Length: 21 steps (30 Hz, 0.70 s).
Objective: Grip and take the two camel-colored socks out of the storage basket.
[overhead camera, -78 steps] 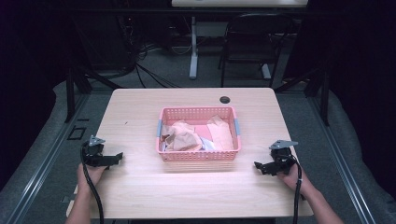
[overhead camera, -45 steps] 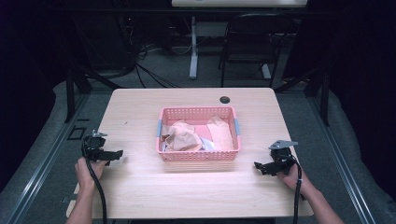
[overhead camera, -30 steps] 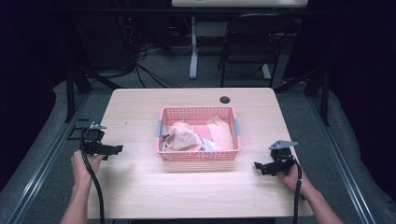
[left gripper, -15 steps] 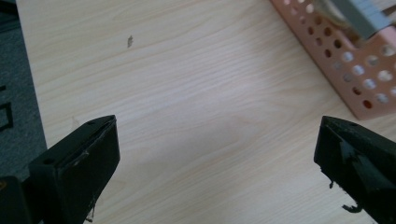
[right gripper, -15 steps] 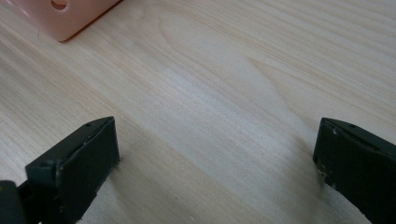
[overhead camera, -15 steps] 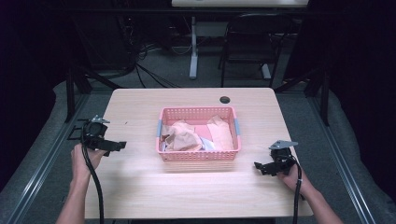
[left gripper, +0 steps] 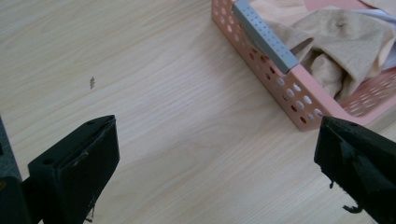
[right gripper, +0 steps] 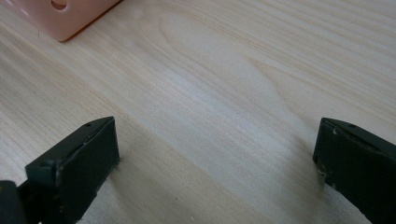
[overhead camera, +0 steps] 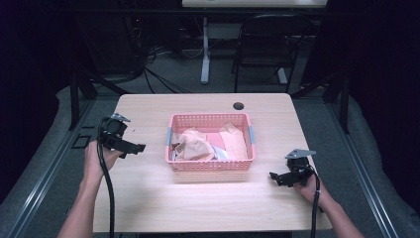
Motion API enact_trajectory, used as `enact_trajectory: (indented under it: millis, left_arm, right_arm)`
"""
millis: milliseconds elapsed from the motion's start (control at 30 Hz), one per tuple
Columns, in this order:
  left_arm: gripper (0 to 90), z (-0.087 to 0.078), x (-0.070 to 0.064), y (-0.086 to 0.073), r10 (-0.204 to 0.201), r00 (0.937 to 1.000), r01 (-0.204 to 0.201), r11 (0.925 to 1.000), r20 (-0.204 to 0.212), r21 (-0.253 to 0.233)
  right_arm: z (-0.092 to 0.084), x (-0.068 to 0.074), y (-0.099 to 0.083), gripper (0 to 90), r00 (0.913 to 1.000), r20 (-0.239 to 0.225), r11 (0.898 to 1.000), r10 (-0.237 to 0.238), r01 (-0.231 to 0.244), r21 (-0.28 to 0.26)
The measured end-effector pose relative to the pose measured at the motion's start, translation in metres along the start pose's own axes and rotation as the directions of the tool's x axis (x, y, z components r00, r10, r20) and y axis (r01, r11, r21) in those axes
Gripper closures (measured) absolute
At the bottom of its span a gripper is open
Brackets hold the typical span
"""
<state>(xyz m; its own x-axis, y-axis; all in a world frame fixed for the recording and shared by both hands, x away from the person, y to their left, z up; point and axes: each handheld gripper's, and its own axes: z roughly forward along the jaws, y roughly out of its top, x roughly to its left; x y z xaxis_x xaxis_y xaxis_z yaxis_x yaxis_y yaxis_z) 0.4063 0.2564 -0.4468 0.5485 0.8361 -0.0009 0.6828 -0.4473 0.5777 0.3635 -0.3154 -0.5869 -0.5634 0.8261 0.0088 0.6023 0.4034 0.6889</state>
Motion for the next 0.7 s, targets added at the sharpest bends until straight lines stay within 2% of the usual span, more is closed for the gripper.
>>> enact_trajectory:
  millis: [233, 467, 700]
  left_arm:
    - [0.2, 0.003, -0.011, 0.015, 0.033, 0.9993, -0.033, 0.9994, 0.015, 0.006]
    - [0.1, 0.009, -0.026, 0.035, 0.078, 0.9964, -0.079, 0.9967, 0.032, 0.017]
    - [0.1, 0.017, -0.038, 0.047, 0.112, 0.9929, -0.113, 0.9929, 0.04, 0.037]
  right_arm:
    - [0.0, 0.0, 0.0, 0.0, 1.0, 0.0, 1.0, 0.0, 0.0, 0.0]
    - [0.0, 0.0, 0.0, 0.0, 1.0, 0.0, 1.0, 0.0, 0.0, 0.0]
    - [0.0, 0.0, 0.0, 0.0, 1.0, 0.0, 1.0, 0.0, 0.0, 0.0]
